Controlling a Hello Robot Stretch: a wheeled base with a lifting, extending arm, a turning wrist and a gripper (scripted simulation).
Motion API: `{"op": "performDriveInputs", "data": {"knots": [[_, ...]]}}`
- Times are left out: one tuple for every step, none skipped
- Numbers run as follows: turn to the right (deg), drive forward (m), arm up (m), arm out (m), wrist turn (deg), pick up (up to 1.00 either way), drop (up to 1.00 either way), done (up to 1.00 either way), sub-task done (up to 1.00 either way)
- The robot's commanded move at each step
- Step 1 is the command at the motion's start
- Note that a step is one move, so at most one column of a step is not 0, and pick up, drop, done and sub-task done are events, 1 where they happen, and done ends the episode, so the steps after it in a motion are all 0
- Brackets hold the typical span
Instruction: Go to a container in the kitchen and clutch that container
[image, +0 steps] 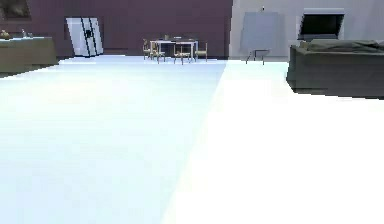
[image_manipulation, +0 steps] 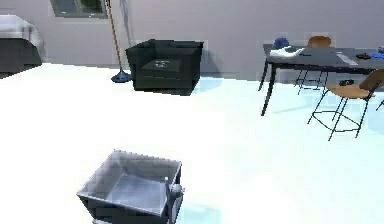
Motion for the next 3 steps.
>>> {"op": "performDriveInputs", "data": {"knots": [[0.0, 1.00, 0.00, 0.00, 0.0, 0.00, 0.00, 0.00, 0.00], [0.0, 1.00, 0.00, 0.00, 0.0, 0.00, 0.00, 0.00, 0.00], [0.0, 1.00, 0.00, 0.00, 0.0, 0.00, 0.00, 0.00, 0.00]]}}
